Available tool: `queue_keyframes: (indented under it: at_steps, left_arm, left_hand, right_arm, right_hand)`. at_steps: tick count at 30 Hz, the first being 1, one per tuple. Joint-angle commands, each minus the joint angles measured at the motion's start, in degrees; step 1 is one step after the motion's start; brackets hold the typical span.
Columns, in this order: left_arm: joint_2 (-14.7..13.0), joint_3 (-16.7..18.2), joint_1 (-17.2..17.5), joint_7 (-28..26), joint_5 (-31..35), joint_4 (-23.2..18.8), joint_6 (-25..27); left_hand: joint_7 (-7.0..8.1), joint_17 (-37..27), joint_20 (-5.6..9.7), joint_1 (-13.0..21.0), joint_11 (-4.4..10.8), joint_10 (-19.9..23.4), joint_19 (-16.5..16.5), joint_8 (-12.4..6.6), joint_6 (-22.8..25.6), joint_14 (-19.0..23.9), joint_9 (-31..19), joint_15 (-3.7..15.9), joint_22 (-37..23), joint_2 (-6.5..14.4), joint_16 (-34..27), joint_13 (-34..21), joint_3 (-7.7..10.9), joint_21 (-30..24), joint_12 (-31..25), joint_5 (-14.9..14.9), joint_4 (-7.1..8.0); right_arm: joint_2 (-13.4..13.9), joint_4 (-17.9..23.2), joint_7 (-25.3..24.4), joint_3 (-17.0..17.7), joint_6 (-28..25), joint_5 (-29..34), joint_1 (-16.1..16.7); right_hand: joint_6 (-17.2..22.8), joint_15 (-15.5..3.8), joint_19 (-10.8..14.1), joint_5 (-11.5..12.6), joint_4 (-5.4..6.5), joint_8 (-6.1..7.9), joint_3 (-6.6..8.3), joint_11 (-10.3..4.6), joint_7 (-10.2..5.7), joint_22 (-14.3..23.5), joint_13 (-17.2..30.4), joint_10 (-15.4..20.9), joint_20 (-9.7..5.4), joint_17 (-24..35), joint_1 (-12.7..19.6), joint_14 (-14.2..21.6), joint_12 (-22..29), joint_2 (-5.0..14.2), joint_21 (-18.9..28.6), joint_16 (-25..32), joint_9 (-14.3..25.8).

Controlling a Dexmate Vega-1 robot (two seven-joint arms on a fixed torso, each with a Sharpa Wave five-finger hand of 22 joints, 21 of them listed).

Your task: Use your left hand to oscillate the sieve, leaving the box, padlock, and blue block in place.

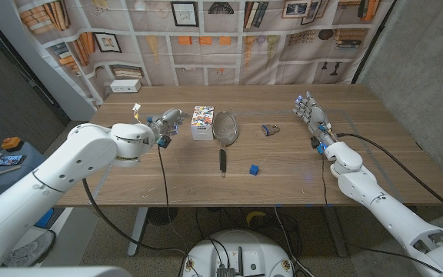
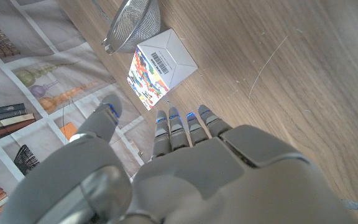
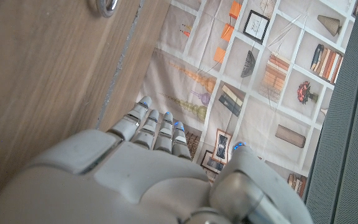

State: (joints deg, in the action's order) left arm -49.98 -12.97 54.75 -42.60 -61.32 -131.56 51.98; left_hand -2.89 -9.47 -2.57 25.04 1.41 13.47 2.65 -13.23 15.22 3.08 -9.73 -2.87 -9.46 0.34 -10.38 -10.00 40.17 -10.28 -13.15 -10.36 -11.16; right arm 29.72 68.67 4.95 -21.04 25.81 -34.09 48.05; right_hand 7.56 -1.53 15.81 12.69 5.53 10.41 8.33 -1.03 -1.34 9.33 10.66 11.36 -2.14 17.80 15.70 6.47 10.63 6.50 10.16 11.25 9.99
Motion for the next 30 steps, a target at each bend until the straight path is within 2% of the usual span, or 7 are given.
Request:
queue_keyframes:
  at_steps: [1,4,9,12,18,26,30]
  left_arm:
    - [3.19,-2.35,-5.11,-12.63,-7.24,-2.52,12.10]
    - [4.48,-3.14,-6.15,-16.21,-8.88,-2.69,14.42]
    - [7.61,-4.05,-6.86,-21.40,-9.90,-3.01,17.34]
    - [13.02,-2.43,-5.87,-21.40,-6.04,-3.43,22.25]
    - [19.84,-1.29,-5.28,-21.40,-2.20,-3.24,28.00]
    - [22.09,-2.02,-5.08,-21.40,-1.05,-3.37,28.00]
    - [22.54,-2.44,-5.33,-21.40,-1.07,-3.22,28.00]
  left_hand:
    - [-0.16,-0.19,-0.90,1.54,-0.08,1.94,-0.31,-0.49,1.99,1.26,-0.26,-0.13,-0.11,-0.95,-0.29,-0.15,-0.34,-0.08,-0.39,-0.35,0.09]
    - [-0.47,-0.18,-1.46,2.36,-0.81,2.92,-0.72,-0.52,2.82,1.69,-0.25,-0.33,-0.10,-1.85,-0.31,-0.10,-0.52,-0.01,-0.34,-0.37,0.10]
    - [-1.58,-0.15,-3.84,4.84,-2.22,4.38,-0.38,-0.73,5.87,3.50,-0.21,-3.26,-0.10,-3.94,-0.39,0.01,-0.96,-0.21,0.34,-0.44,0.25]
    - [-2.04,-0.15,-5.04,5.93,-2.96,5.02,-0.76,-0.64,6.94,3.95,-0.20,-4.46,-0.10,-4.62,-0.31,0.05,-1.15,-0.10,0.61,-0.45,0.33]
    - [-2.21,-0.14,-6.94,7.31,-3.34,6.13,-1.69,-0.25,7.69,4.58,-0.19,-6.00,-0.10,-5.45,-0.27,0.08,-1.45,0.04,0.84,-0.43,0.44]
    - [-2.24,-0.14,-7.58,9.48,-2.75,6.36,3.72,0.69,8.17,8.04,-0.21,-7.39,-0.17,-6.37,-0.73,0.07,-2.09,-1.51,1.57,-0.42,0.64]
    - [-2.30,-0.15,-7.12,10.29,-2.76,6.31,7.15,1.14,8.40,9.93,-0.23,-7.63,-0.28,-6.55,-0.89,0.05,-2.59,-2.26,1.86,-0.35,0.80]
  right_arm:
    - [-0.02,-1.13,0.76,0.45,1.15,-0.61,0.33]
    - [0.06,-1.13,0.93,0.54,1.29,-0.77,0.53]
    - [0.15,-1.30,1.53,0.59,1.57,-1.02,0.63]
    - [0.17,-1.51,1.91,0.66,1.78,-1.23,0.68]
    - [0.14,-2.27,2.95,0.75,2.21,-1.67,0.51]
    - [-0.23,-3.93,4.22,0.78,3.05,-2.08,-0.05]
    - [-0.35,-4.58,4.74,0.84,3.23,-2.38,-0.23]
  right_hand:
    - [0.22,-0.32,-0.16,0.10,-0.25,0.25,0.27,0.02,-0.27,0.18,0.04,0.30,-0.14,0.01,-0.20,0.21,0.26,0.63,0.13,0.22,0.11]
    - [0.21,-0.25,-0.17,0.09,-0.28,0.25,0.32,0.05,-0.31,0.17,0.03,0.34,-0.14,-0.09,-0.22,0.29,0.27,0.66,0.16,0.25,0.11]
    - [0.22,-0.38,-0.15,0.07,-0.32,0.26,0.38,0.06,-0.31,0.17,0.03,0.34,-0.15,-0.19,-0.26,0.30,0.27,0.71,0.20,0.25,0.11]
    - [0.20,-0.39,-0.15,0.06,-0.35,0.25,0.44,0.07,-0.29,0.17,0.02,0.36,-0.15,-0.27,-0.27,0.31,0.28,0.76,0.23,0.25,0.11]
    - [0.21,-0.34,-0.16,0.04,-0.41,0.26,0.55,0.09,-0.30,0.17,0.02,0.41,-0.14,-0.43,-0.29,0.37,0.30,0.85,0.26,0.27,0.11]
    - [0.24,-0.45,-0.16,0.00,-0.51,0.28,0.68,0.12,-0.29,0.17,0.01,0.50,-0.19,-0.63,-0.31,0.37,0.33,0.91,0.30,0.27,0.11]
    - [0.26,-0.45,-0.15,-0.01,-0.56,0.29,0.74,0.12,-0.29,0.17,0.01,0.50,-0.25,-0.69,-0.29,0.38,0.33,0.94,0.32,0.27,0.11]
